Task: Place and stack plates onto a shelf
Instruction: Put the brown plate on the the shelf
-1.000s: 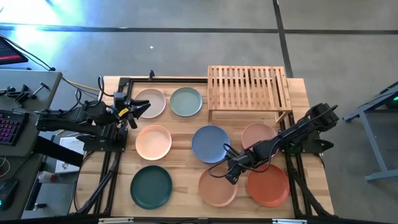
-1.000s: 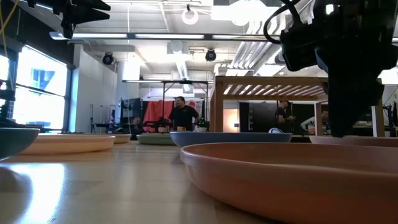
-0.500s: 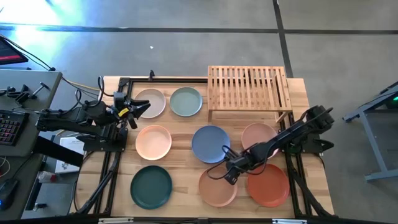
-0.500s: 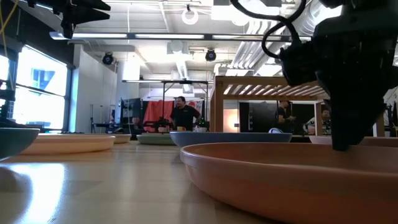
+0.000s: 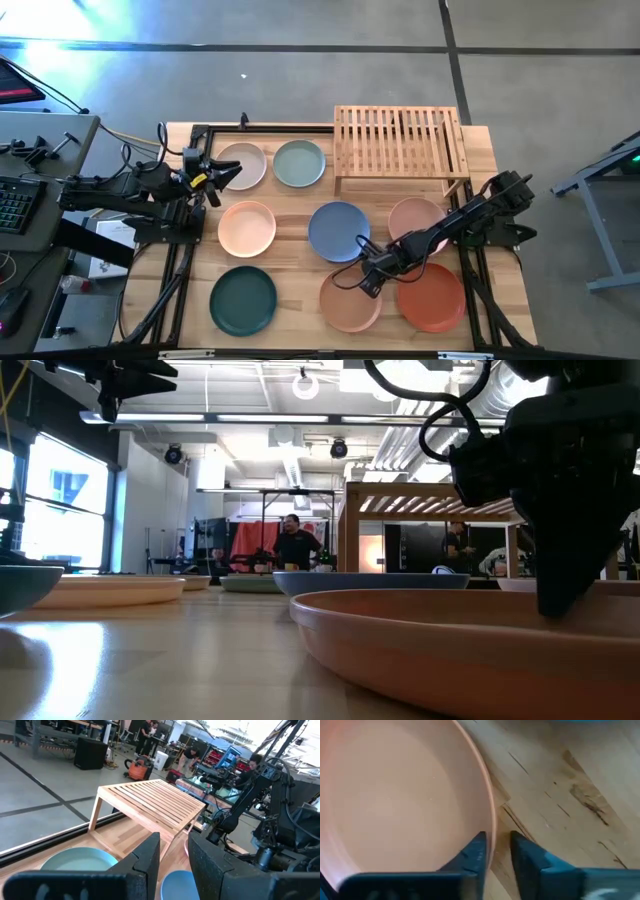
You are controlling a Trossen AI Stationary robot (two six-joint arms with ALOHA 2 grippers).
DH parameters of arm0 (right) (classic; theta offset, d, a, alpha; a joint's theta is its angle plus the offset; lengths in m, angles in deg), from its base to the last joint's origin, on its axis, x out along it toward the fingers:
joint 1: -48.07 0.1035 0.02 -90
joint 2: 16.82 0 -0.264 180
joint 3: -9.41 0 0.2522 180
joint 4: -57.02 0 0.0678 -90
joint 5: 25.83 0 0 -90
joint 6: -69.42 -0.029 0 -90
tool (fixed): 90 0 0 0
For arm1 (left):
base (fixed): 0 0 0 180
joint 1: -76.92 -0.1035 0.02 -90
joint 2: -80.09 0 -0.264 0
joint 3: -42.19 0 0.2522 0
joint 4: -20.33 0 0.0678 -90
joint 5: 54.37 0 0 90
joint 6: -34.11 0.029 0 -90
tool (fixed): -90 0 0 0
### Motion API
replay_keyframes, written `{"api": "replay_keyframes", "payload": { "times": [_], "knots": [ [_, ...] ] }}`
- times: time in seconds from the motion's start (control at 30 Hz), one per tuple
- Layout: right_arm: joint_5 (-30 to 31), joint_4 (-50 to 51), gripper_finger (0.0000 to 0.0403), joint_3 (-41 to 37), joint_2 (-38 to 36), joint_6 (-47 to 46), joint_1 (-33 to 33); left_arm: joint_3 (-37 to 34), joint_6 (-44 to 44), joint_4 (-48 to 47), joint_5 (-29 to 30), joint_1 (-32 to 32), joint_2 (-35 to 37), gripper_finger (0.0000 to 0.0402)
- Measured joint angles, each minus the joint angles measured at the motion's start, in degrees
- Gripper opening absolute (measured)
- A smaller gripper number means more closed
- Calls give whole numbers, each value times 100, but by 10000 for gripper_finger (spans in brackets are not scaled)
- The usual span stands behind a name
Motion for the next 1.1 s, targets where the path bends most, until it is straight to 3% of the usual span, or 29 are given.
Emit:
{"api": "replay_keyframes", "payload": {
  "times": [0.1, 0.47, 1.1],
  "knots": [
    [-176, 6, 8, 0, 0, 4, -1, 0, 2, -1, 0, 0, 0, 90],
    [-706, 15, 2, -2, -66, -95, -7, 0, 5, -2, 2, 0, 0, 90],
    [-244, 85, 0, 0, -1195, -509, -56, 0, 9, -4, 2, 0, 0, 90]
  ]
}}
